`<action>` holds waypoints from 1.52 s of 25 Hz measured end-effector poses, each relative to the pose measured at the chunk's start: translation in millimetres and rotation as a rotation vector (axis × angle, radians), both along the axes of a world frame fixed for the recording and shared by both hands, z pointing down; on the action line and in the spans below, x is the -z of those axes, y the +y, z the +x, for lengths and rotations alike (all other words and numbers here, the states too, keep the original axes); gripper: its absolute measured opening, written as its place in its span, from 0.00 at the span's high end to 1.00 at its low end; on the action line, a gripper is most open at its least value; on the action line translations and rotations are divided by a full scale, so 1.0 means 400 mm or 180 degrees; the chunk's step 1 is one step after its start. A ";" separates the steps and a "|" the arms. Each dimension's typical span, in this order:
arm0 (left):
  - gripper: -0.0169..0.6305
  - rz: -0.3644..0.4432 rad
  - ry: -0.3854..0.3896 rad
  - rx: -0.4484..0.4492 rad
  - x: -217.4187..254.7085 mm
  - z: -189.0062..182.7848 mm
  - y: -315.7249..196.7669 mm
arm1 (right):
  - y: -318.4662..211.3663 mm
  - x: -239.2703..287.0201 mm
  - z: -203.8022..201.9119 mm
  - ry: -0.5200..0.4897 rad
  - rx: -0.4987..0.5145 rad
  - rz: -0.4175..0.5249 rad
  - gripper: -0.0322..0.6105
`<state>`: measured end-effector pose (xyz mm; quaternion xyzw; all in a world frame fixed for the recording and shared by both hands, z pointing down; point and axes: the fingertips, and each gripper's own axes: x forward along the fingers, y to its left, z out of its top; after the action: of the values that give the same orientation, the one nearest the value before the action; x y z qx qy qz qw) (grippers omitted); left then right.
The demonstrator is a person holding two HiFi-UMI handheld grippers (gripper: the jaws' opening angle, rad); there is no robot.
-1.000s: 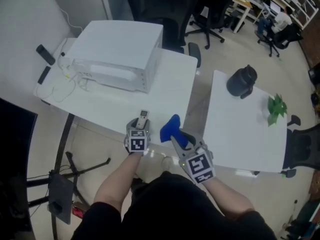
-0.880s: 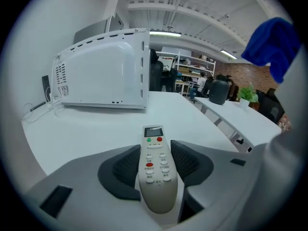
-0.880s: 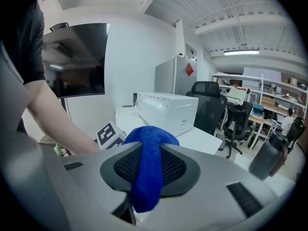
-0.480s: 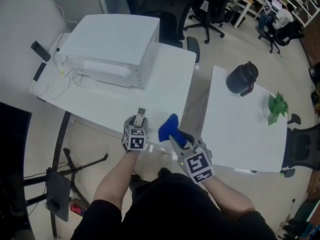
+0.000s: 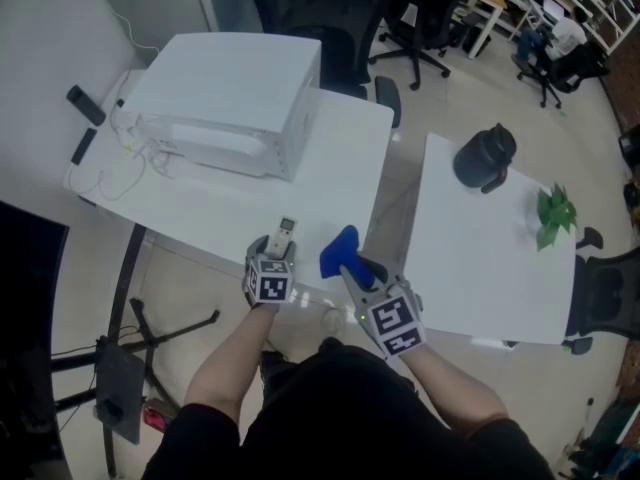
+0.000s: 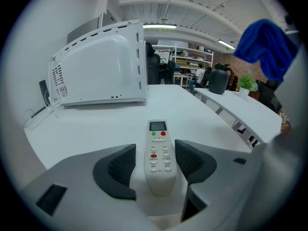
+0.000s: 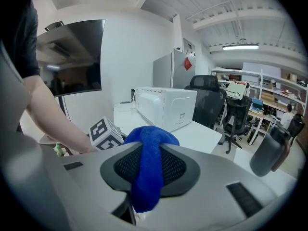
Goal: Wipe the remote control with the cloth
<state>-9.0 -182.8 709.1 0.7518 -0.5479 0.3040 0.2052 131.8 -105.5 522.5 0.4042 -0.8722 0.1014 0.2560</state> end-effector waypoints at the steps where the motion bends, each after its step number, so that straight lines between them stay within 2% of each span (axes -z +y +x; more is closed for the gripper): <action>1: 0.57 0.0024 0.0023 0.0013 0.013 -0.006 0.008 | -0.005 -0.017 -0.001 0.0035 0.0001 -0.0024 0.80; 5: 0.57 0.0111 0.0187 0.0026 0.078 -0.022 0.058 | -0.031 -0.121 -0.008 0.0265 0.0030 -0.0171 0.80; 11: 0.57 0.0182 0.0393 -0.0107 0.169 -0.009 0.155 | -0.082 -0.309 -0.014 0.0631 0.0040 -0.0453 0.80; 19: 0.57 0.0242 0.0468 -0.0164 0.235 -0.024 0.236 | -0.117 -0.432 -0.011 0.0906 0.0003 -0.0683 0.79; 23: 0.57 0.0248 0.0447 -0.0155 0.239 -0.037 0.249 | -0.111 -0.431 -0.039 0.0869 0.0085 -0.0745 0.75; 30: 0.57 0.0314 0.0465 -0.0176 0.259 -0.034 0.241 | -0.095 -0.433 -0.036 0.0821 0.0124 -0.0854 0.55; 34: 0.57 0.0443 0.0532 -0.0189 0.305 -0.033 0.227 | -0.098 -0.338 -0.021 0.0623 0.0019 -0.0619 0.53; 38: 0.57 0.0752 0.0523 -0.0345 0.405 -0.024 0.208 | -0.079 -0.147 -0.043 0.0127 0.0006 -0.0291 0.53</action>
<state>-18.5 -99.5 547.2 0.8216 -0.5198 0.1855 0.1427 114.7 -137.2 581.4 0.3932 -0.8618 0.1329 0.2916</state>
